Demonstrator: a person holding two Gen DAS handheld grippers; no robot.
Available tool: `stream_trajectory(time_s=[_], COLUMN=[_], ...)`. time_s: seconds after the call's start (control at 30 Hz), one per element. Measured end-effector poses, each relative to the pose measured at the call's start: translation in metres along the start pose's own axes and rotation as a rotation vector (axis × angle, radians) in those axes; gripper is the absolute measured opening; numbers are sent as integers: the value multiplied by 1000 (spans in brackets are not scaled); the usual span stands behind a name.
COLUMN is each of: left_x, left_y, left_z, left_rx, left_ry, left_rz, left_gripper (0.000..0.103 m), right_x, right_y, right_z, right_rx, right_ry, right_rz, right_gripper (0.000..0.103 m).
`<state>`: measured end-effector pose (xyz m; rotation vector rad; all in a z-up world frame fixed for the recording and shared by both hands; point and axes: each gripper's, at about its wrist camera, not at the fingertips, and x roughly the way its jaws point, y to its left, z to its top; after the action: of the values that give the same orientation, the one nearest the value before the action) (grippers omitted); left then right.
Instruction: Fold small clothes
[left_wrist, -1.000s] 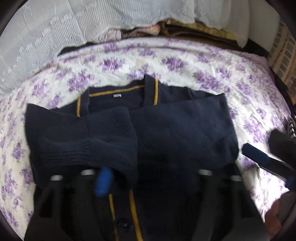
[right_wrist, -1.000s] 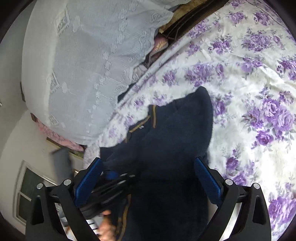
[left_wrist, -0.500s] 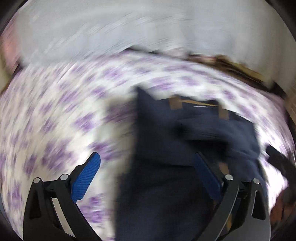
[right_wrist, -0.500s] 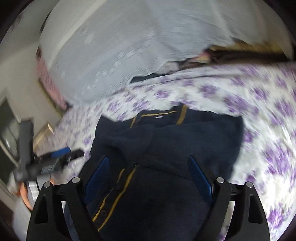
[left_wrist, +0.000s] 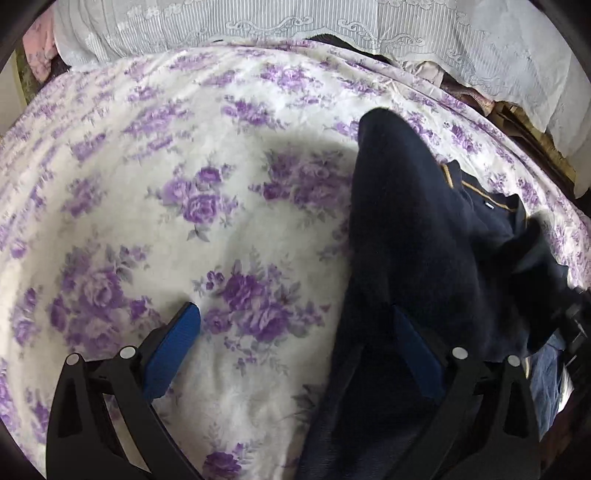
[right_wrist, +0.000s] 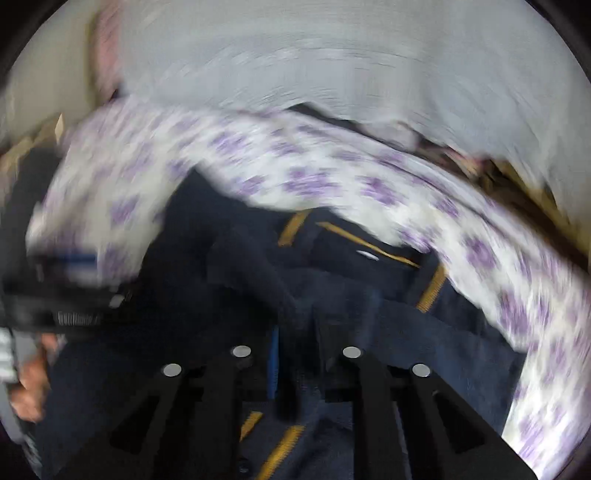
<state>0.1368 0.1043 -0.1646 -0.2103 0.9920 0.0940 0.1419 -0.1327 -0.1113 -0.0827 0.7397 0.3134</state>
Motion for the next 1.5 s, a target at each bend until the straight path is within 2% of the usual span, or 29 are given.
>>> stream_trajectory(time_s=[0.1,0.13,0.2,0.3,0.33,0.37,0.4,0.43,0.5,0.53,0.6,0.63,0.67,0.73,0.8,0.83,0.87,0.93,0.97,1.0,1.07,1.13,1.23,1.3,1.33,1.37,1.43,1.47,1.5], left_x=[-6,-8,-14,-15,-15,-15,-14,-12,-6,-2,6,11,18,31,28,25,19,-4,-15,-21,-26,-24,-8,22,31,33,35,35,29], left_y=[-2,-4,-12,-31,-36,-41,-42,-44,-44,-42,-34,-31,-28,-19,-13,-13,-13,-15,-18,-21,-32,-52,-83,-96,-94,-84,-67,-60,-55], left_z=[0,0,5,18,21,26,30,34,42,46,48,47,45,38,38,39,39,39,39,39,41,41,39,33,32,33,40,41,38], left_rx=[17,21,36,100,115,128,132,133,121,111,80,69,60,32,18,19,23,46,64,79,127,182,284,357,356,307,233,194,162], left_ry=[-15,-23,-38,-65,-72,-78,-79,-78,-71,-61,-35,-24,-5,24,24,28,20,-50,-89,-105,-104,-111,-120,-74,-67,-82,-29,-8,-12], left_rz=[3,-4,8,75,104,119,122,128,144,149,160,163,165,110,83,85,91,118,123,114,72,72,132,222,216,158,80,56,66], left_gripper=[99,99,99,99,99,99,99,99,99,99,99,99,99,99,99,99,99,99,99,99,99,99,99,99,99,99,99,99,98], right_x=[-14,-12,-4,-1,-1,-1,-2,-5,-9,-14,-22,-20,-13,13,9,3,-6,-34,-45,-51,-52,-42,-6,17,29,28,21,13,-1], right_y=[-66,-93,-121,-134,-137,-140,-141,-141,-138,-138,-137,-138,-140,-149,-152,-153,-156,-164,-166,-166,-154,-137,-122,-126,-130,-136,-141,-139,-133], right_z=[-17,-31,-55,-70,-70,-69,-67,-64,-54,-51,-47,-46,-47,-65,-67,-64,-63,-64,-61,-55,-42,-31,-26,-36,-45,-48,-46,-46,-46], right_rx=[267,386,524,618,653,677,685,679,644,627,597,578,569,611,603,601,610,620,609,590,528,464,411,417,435,461,490,486,463], right_ry=[-11,15,66,52,42,32,22,5,-33,-66,-107,-95,-59,56,38,45,19,-75,-112,-134,-136,-128,-44,37,59,27,42,29,-8], right_rz=[64,154,248,352,394,422,428,406,330,298,270,236,207,182,201,186,162,21,-15,-14,45,82,102,66,83,114,116,87,58], right_gripper=[12,19,22,33,43,49,49,48,15,9,9,9,9,7,9,14,19,23,23,23,23,23,23,24,20,15,13,18,19])
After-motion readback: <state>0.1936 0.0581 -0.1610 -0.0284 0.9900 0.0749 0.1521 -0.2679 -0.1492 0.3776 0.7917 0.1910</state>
